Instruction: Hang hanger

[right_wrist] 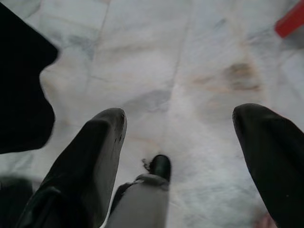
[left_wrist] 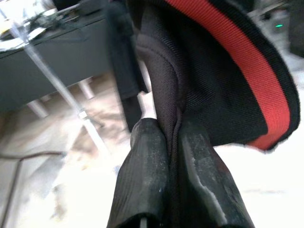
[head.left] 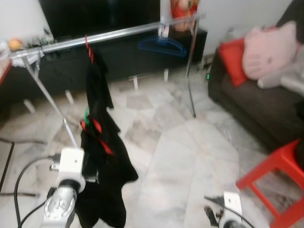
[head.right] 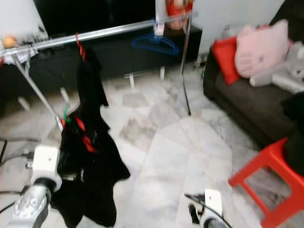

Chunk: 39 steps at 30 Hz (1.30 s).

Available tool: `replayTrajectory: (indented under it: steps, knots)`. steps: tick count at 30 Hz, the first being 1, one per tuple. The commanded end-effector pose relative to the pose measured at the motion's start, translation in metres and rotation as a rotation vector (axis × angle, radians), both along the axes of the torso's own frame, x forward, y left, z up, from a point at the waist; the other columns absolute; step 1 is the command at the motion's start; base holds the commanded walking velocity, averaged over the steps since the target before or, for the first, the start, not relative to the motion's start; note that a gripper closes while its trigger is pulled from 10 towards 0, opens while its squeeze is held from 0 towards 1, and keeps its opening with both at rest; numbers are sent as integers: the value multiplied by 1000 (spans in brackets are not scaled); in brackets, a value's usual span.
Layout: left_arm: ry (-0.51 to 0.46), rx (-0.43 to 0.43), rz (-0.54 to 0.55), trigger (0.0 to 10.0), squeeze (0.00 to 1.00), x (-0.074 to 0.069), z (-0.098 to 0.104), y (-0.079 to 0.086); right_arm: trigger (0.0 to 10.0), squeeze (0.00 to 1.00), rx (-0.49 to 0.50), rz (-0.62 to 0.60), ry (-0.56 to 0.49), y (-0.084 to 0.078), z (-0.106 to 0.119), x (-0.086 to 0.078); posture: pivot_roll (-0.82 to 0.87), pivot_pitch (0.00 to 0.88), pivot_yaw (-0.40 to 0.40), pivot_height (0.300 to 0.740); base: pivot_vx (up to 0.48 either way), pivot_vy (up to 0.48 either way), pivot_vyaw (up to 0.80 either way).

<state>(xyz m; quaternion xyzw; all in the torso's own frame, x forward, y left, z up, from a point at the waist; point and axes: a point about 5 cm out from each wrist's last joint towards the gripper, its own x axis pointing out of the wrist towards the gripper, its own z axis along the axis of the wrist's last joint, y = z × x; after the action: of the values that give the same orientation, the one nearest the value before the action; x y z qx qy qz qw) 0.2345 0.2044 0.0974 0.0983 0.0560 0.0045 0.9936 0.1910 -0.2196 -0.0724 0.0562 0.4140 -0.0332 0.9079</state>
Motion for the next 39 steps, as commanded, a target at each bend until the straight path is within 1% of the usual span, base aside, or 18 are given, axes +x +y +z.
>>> replayTrajectory:
  steps: [1,5,8,12,16,23,27,33,39]
  knots:
    - [-33,10,-39,10000,0,4,11,-2,10000,0,-1,42,-25,5,2,4,34,0,6,740,-262,0,0]
    - [-20,8,-75,10000,0,7,12,-5,10000,0,-24,91,-47,6,4,7,30,0,9,740,-264,0,0]
    - [0,16,-109,10000,0,9,11,-8,10000,0,-30,114,-68,7,6,9,25,0,12,740,0,0,0]
    - [6,1,-119,10000,0,9,10,-9,10000,0,-31,98,-78,7,6,10,25,0,12,740,0,0,0]
    - [22,-14,-122,10000,0,7,8,-12,10000,0,-28,70,-64,6,5,8,27,0,12,740,0,0,0]
    - [24,-15,-124,10000,0,7,10,-11,10000,0,-19,66,-25,7,2,5,41,0,15,740,0,337,0]
    - [26,-13,-125,10000,0,6,11,-11,10000,0,-11,53,-22,7,1,4,42,0,18,740,0,353,0]
    - [31,-15,-137,10000,0,6,11,-13,10000,0,-15,42,-35,7,2,4,38,0,20,740,0,341,0]
    - [31,-17,-171,10000,0,9,13,-19,10000,0,-18,39,-67,7,3,6,36,0,24,740,0,316,0]
